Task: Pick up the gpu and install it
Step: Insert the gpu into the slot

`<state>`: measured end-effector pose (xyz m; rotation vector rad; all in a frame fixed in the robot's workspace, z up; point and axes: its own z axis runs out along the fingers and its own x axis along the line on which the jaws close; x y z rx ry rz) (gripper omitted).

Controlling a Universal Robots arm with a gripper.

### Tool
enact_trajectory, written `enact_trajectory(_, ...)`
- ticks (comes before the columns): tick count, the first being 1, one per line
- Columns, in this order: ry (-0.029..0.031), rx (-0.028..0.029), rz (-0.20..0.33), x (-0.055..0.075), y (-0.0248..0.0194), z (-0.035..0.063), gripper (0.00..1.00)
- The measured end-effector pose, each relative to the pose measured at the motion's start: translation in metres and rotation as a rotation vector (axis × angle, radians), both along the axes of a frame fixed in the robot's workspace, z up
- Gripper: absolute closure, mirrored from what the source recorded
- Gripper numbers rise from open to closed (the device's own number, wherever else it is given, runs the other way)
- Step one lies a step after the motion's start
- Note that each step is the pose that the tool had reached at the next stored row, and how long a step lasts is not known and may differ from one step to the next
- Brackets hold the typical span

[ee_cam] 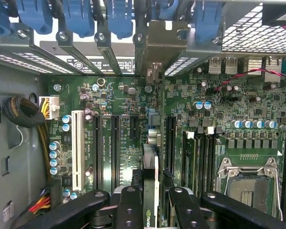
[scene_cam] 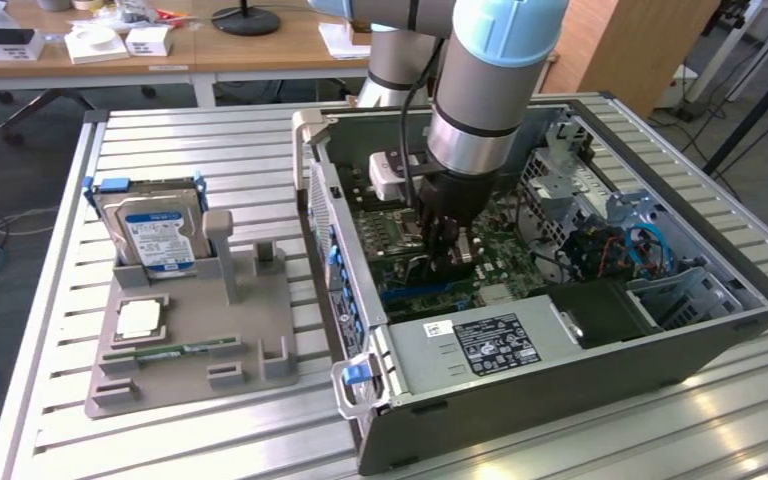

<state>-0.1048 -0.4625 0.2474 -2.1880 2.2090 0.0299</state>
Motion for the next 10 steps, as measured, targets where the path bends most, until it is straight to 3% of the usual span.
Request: enact_trajectory(10,-0.0001,0.0,0.0,-0.0006,0.0007,-0.0001,0.74)
